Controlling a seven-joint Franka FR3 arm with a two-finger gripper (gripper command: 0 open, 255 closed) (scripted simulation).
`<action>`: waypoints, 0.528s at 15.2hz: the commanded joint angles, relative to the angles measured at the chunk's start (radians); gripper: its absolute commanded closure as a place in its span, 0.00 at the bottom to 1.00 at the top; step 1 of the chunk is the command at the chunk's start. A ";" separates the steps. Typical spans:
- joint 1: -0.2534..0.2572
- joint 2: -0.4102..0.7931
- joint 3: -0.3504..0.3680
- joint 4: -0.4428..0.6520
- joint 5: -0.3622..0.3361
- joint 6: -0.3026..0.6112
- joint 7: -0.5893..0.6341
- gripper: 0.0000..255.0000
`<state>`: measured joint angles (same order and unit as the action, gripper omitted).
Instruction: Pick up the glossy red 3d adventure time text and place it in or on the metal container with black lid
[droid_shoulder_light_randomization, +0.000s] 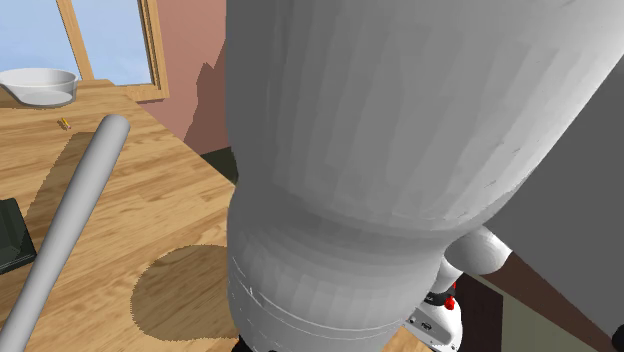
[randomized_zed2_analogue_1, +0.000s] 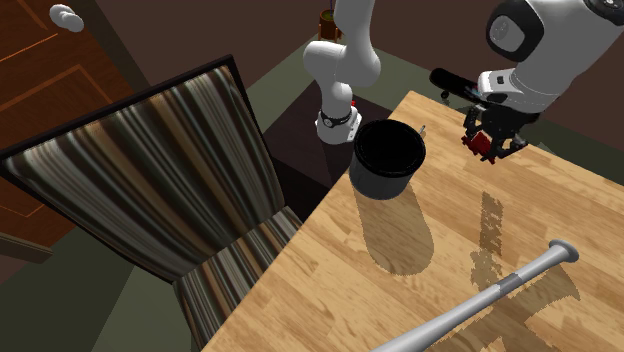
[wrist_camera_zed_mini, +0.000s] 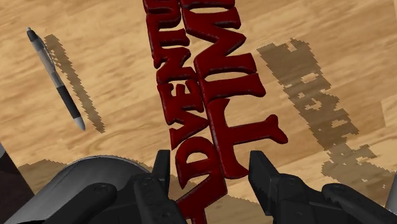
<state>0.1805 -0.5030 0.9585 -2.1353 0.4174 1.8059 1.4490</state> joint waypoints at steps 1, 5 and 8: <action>0.003 -0.006 -0.015 0.022 -0.003 -0.030 0.000 1.00; 0.001 -0.006 -0.032 0.072 -0.013 -0.082 0.004 1.00; -0.001 -0.003 -0.043 0.110 -0.020 -0.118 0.008 1.00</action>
<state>0.1795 -0.5065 0.9197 -2.0392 0.3995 1.7018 1.4548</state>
